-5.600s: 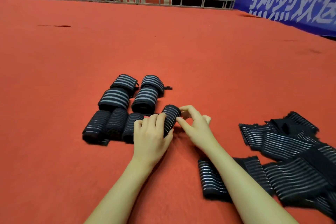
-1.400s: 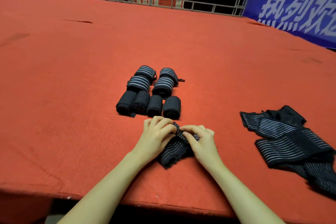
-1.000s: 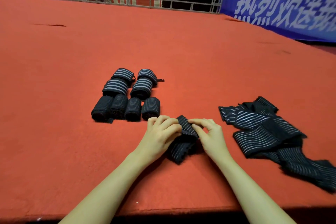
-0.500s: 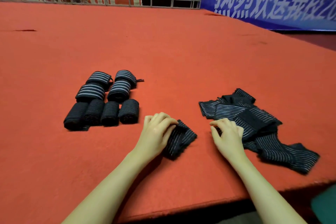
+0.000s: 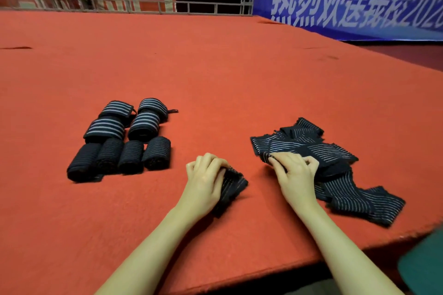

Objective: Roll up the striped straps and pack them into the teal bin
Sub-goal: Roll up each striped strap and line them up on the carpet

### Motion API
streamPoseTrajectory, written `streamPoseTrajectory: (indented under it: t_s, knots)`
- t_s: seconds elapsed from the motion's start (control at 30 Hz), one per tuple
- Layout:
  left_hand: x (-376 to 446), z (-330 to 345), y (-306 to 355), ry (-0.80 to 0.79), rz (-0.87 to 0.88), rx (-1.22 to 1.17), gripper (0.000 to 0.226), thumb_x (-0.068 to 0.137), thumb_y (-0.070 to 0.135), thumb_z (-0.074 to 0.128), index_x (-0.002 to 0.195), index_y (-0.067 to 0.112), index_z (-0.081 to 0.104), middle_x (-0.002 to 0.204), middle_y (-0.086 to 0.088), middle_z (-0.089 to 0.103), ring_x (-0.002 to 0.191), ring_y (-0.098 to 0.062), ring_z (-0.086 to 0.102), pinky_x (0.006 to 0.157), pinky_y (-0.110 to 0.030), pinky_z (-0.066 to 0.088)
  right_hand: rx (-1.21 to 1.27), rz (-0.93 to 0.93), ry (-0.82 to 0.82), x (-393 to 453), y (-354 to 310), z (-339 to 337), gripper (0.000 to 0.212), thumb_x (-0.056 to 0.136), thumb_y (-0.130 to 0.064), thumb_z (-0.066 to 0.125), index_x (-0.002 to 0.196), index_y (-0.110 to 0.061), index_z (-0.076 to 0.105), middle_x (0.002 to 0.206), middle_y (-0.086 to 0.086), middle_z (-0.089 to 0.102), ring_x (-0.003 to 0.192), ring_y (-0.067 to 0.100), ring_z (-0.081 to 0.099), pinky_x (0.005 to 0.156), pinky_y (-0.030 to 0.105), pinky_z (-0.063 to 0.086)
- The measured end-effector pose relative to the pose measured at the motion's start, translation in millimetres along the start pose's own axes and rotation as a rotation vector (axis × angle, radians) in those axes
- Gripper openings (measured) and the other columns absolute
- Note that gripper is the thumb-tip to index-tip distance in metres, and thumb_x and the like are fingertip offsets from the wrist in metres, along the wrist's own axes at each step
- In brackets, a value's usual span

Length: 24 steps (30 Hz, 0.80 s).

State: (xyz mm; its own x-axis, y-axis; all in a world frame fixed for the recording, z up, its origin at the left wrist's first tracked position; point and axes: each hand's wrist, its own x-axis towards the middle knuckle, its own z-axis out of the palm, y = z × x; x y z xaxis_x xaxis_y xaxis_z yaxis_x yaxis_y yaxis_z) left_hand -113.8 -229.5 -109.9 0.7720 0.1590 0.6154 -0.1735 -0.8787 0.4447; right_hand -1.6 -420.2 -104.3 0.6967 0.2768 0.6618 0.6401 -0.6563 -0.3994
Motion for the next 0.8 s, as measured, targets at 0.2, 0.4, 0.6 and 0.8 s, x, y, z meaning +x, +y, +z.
streamPoseTrajectory:
  t_s: [0.2, 0.4, 0.6, 0.8]
  knots:
    - [2, -9, -5, 0.026, -0.031, 0.016, 0.018, 0.092, 0.024, 0.037, 0.099, 0.028, 0.054, 0.094, 0.008, 0.048, 0.087, -0.009, 0.037, 0.074, -0.026, 0.018, 0.007, 0.0, 0.04, 14, -8, -4, 0.017, 0.086, -0.031, 0.059, 0.084, -0.022, 0.073, 0.079, -0.012, 0.067, 0.075, 0.015, 0.059, 0.078, 0.03, 0.016]
    - [18, 1, 9, 0.02, -0.005, 0.004, 0.024, 0.089, 0.023, 0.037, 0.088, 0.016, 0.06, 0.088, 0.001, 0.047, 0.083, -0.015, 0.035, 0.07, -0.029, 0.021, 0.027, 0.034, -0.148, 12, -8, -2, 0.021, 0.092, -0.037, 0.056, 0.085, -0.027, 0.072, 0.084, -0.017, 0.066, 0.083, 0.009, 0.057, 0.081, 0.029, 0.015]
    - [51, 33, 46, -0.032, 0.097, -0.025, 0.024, 0.089, 0.022, 0.038, 0.086, 0.012, 0.059, 0.087, -0.003, 0.049, 0.081, -0.021, 0.038, 0.069, -0.036, 0.031, 0.018, 0.247, 0.017, 42, 37, -26, 0.018, 0.096, -0.02, 0.053, 0.093, -0.018, 0.07, 0.102, -0.004, 0.068, 0.1, 0.019, 0.056, 0.083, 0.027, 0.018]
    - [94, 88, 83, -0.027, 0.14, 0.028, 0.032, 0.09, 0.038, 0.044, 0.081, 0.013, 0.061, 0.083, -0.003, 0.046, 0.078, -0.022, 0.039, 0.068, -0.032, 0.027, -0.188, 0.609, -0.055, 61, 118, -31, 0.027, 0.096, -0.027, 0.051, 0.111, -0.011, 0.068, 0.117, 0.014, 0.061, 0.112, 0.036, 0.05, 0.095, 0.043, 0.028]
